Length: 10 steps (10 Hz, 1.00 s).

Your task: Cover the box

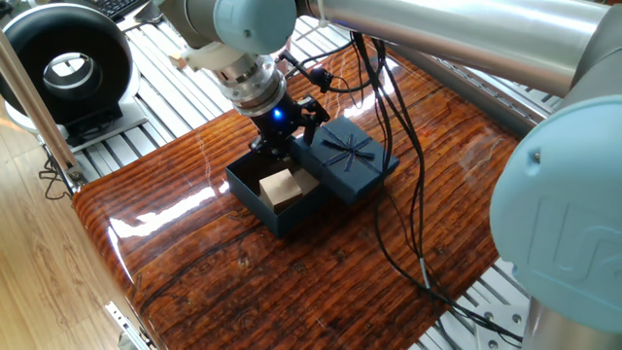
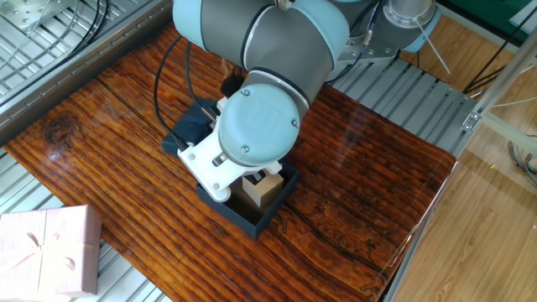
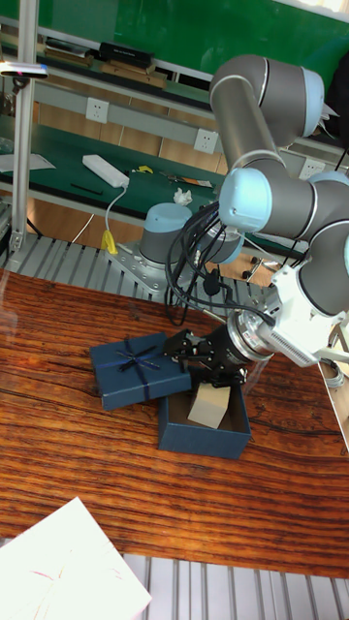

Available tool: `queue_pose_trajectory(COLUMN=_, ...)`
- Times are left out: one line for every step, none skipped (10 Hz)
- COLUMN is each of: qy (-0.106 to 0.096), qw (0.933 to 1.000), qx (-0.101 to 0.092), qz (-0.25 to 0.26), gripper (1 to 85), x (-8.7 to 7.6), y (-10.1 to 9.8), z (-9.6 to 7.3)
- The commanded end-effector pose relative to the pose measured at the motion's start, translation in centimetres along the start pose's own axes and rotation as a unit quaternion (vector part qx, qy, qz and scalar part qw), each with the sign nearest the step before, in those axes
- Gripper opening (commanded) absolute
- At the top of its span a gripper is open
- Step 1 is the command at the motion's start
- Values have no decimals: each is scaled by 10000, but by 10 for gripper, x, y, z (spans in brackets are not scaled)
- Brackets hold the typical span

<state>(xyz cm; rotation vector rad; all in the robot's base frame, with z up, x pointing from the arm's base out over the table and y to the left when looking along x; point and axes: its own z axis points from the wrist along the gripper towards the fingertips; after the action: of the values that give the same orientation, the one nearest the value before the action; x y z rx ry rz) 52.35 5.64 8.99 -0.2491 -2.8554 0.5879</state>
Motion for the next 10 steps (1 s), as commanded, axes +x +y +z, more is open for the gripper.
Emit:
queue_pose_trajectory(qy=212, qw=9993, qx=-310, qz=89, gripper=337, x=3, y=9, z=-21)
queue_pose_trajectory(qy=323, qw=9983, qx=-462, qz=147, gripper=337, x=3, y=13, z=-33)
queue_pose_trajectory(qy=385, qw=9969, qx=-649, qz=243, gripper=337, x=3, y=20, z=-40)
queue_pose_trajectory(qy=412, qw=9954, qx=-798, qz=323, gripper=340, x=1, y=25, z=-42)
queue_pose_trajectory(qy=424, qw=9939, qx=-928, qz=417, gripper=340, x=-1, y=31, z=-43)
queue_pose_trajectory(qy=408, qw=9940, qx=-931, qz=411, gripper=343, x=-2, y=31, z=-43)
queue_pose_trajectory(qy=381, qw=9939, qx=-960, qz=392, gripper=350, x=-3, y=32, z=-43)
queue_pose_trajectory(qy=318, qw=9937, qx=-997, qz=393, gripper=367, x=-6, y=34, z=-43)
queue_pose_trajectory(qy=227, qw=9938, qx=-1017, qz=379, gripper=377, x=-12, y=35, z=-43)
queue_pose_trajectory(qy=159, qw=9941, qx=-1009, qz=352, gripper=397, x=-17, y=34, z=-42)
